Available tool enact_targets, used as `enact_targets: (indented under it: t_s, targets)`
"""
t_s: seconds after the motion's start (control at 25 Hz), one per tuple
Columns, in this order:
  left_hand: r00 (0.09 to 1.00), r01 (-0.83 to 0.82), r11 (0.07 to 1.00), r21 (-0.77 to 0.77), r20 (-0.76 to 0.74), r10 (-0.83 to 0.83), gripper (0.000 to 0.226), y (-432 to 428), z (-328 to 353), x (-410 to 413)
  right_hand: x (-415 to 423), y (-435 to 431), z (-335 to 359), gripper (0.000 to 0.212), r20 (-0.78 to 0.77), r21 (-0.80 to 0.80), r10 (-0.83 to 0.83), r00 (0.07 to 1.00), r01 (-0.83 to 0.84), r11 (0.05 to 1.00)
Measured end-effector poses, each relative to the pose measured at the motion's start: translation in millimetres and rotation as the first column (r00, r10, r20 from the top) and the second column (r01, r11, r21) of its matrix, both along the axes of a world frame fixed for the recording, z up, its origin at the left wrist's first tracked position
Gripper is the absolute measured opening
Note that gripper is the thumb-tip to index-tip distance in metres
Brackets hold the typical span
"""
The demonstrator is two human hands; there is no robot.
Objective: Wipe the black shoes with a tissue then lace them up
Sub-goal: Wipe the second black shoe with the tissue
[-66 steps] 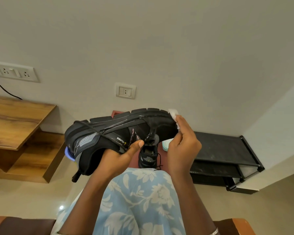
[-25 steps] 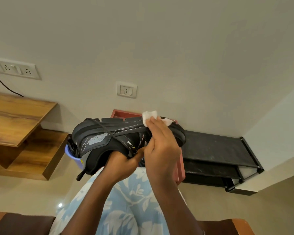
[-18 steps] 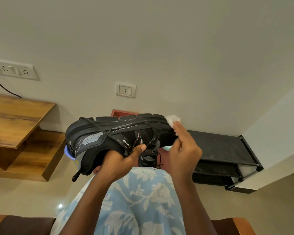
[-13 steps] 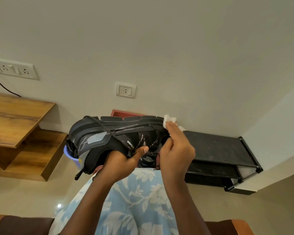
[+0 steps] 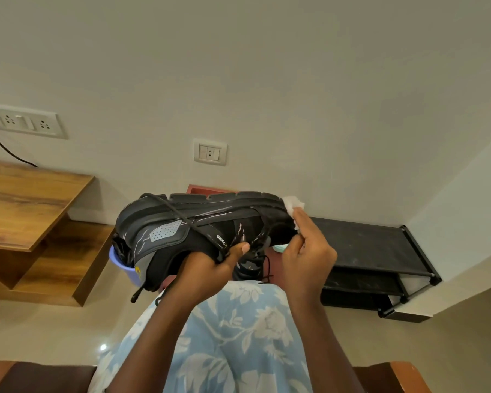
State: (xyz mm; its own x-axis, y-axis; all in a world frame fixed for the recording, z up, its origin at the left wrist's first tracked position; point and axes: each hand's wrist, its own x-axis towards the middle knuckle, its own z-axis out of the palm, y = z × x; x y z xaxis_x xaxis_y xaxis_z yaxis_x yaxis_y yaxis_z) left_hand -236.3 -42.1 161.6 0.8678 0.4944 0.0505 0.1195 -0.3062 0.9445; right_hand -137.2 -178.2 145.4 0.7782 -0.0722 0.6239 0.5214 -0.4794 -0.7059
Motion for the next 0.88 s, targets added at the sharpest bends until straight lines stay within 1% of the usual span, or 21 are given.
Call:
enact_targets:
  t_s: [0.08, 0.12, 0.2, 0.24, 0.28, 0.32, 0.36, 0.4, 0.44, 0.48, 0.52, 0.56, 0.6, 0.64, 0.68, 0.76, 0.84, 0.88]
  targets:
    - [1.000, 0.019, 0.999, 0.032, -0.021, -0.018, 0.039, -2.1, 1.1, 1.0, -10.4, 10.3, 9.5, 0.044, 0.048, -0.049, 0.010, 0.999, -0.008, 0.999]
    - [0.999, 0.022, 0.997, 0.072, -0.040, -0.019, 0.036, -5.5, 3.7, 0.1, -18.8, 17.0, 15.9, 0.044, 0.089, -0.090, 0.065, 0.994, -0.057, 0.994]
    - [0.997, 0.038, 0.993, 0.114, -0.073, -0.030, 0.017, -9.2, 3.7, -2.0, -37.5, 28.8, 27.8, 0.046, 0.142, -0.208, 0.264, 0.954, -0.232, 0.950]
    - [0.998, 0.045, 0.993, 0.111, -0.056, -0.039, 0.013, -10.2, 6.0, -3.3, -43.9, 32.1, 30.0, 0.046, 0.162, -0.271, 0.357, 0.920, -0.307, 0.913]
    - [0.998, 0.048, 0.993, 0.110, -0.046, -0.043, 0.014, -9.6, 6.9, -4.2, -45.9, 32.6, 30.0, 0.046, 0.179, -0.318, 0.421, 0.889, -0.352, 0.880]
    - [0.998, 0.055, 0.992, 0.111, -0.050, -0.050, 0.011, -8.0, 6.3, -3.2, -42.0, 29.7, 27.9, 0.047, 0.188, -0.342, 0.450, 0.873, -0.372, 0.863]
    - [0.997, 0.051, 0.993, 0.103, -0.067, -0.044, 0.026, -7.6, 9.1, -3.0, -34.3, 24.3, 24.7, 0.049, 0.187, -0.340, 0.446, 0.875, -0.369, 0.865]
    - [0.994, 0.053, 0.995, 0.090, -0.095, -0.044, 0.046, -6.0, 7.6, -2.1, -24.2, 16.9, 20.0, 0.051, 0.177, -0.313, 0.411, 0.894, -0.344, 0.885]
    - [0.991, 0.060, 0.997, 0.045, -0.124, -0.054, 0.049, -5.3, 11.3, -3.8, -13.8, 8.4, 15.1, 0.053, 0.157, -0.272, 0.356, 0.921, -0.306, 0.912]
    - [0.990, 0.063, 0.998, -0.009, -0.124, -0.064, 0.045, -5.0, 14.0, -5.8, -4.9, 0.1, 11.1, 0.054, 0.129, -0.231, 0.296, 0.947, -0.262, 0.937]
    - [0.990, 0.075, 0.995, -0.062, -0.113, -0.082, 0.035, -7.4, 21.0, -8.9, 1.9, -6.7, 8.1, 0.055, 0.097, -0.196, 0.238, 0.966, -0.216, 0.957]
    - [0.991, 0.082, 0.989, -0.122, -0.094, -0.094, 0.030, -9.2, 26.1, -10.8, 6.3, -10.6, 6.6, 0.055, 0.069, -0.169, 0.193, 0.979, -0.179, 0.969]
    - [0.993, 0.085, 0.974, -0.208, -0.064, -0.101, 0.038, -11.0, 29.8, -12.1, 8.0, -11.9, 6.7, 0.056, 0.048, -0.151, 0.159, 0.986, -0.150, 0.977]
    - [0.994, 0.102, 0.947, -0.305, -0.010, -0.110, 0.037, -11.0, 30.4, -12.6, 6.5, -10.6, 8.3, 0.056, 0.044, -0.144, 0.135, 0.990, -0.127, 0.981]
    - [0.995, 0.102, 0.907, -0.408, 0.051, -0.089, 0.043, -10.5, 30.1, -11.7, 2.0, -7.3, 10.3, 0.055, 0.055, -0.146, 0.127, 0.990, -0.118, 0.982]
    - [0.988, 0.143, 0.802, -0.581, 0.133, -0.080, 0.046, -11.1, 34.0, -8.9, -14.4, 5.0, 13.4, 0.052, 0.091, -0.164, 0.201, 0.975, -0.185, 0.969]
    - [0.990, 0.135, 0.761, -0.635, 0.118, -0.077, 0.060, -9.2, 32.9, -4.2, -41.6, 23.0, 13.6, 0.050, 0.126, -0.202, 0.347, 0.929, -0.318, 0.926]
    - [0.992, 0.113, 0.759, -0.642, 0.109, -0.056, 0.065, -8.1, 31.2, -2.7, -55.4, 30.9, 11.0, 0.047, 0.145, -0.218, 0.401, 0.905, -0.366, 0.905]
